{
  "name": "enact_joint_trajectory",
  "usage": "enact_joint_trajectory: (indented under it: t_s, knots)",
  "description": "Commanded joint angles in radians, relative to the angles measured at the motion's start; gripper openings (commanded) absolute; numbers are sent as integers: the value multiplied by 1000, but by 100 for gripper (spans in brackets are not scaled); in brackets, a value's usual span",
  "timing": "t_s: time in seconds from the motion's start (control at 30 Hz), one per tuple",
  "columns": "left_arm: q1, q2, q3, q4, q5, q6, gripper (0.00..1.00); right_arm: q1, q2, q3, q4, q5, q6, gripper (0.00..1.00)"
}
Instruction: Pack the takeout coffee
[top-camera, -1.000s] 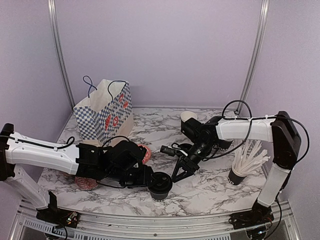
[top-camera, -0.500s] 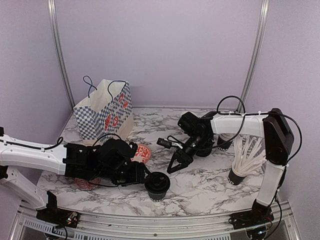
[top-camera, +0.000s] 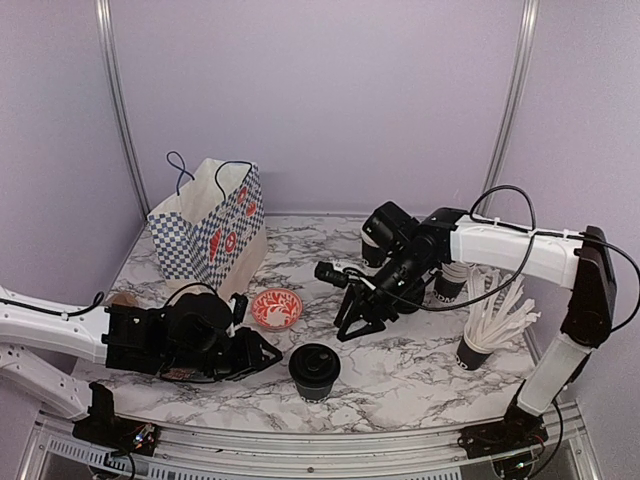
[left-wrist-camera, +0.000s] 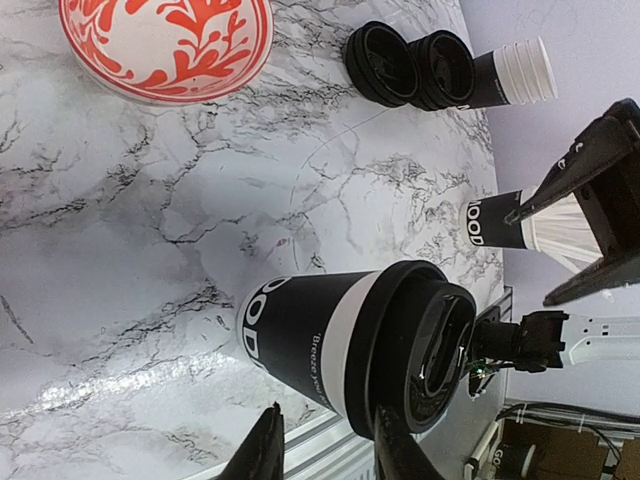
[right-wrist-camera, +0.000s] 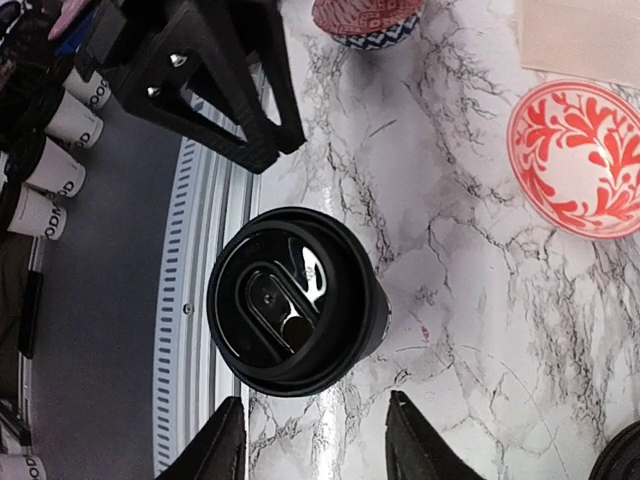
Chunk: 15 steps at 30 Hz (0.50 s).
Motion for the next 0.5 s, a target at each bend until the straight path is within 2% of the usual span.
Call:
enact_joint_trajectory:
  t_s: [0.0, 0.1, 0.23, 0.47]
  knots:
    - [10, 16, -39, 158, 35, -29, 32, 94, -55, 4, 7, 124, -134, 49]
    - [15, 34, -37, 175, 41, -21, 32, 142, -67, 3, 44, 220, -160, 54]
    - [18, 50, -31, 191, 56, -14, 32, 190, -53, 11, 47, 275, -175, 61]
    - [25, 81, -31, 194, 78, -16, 32, 254, -34, -7, 89, 354, -168, 64]
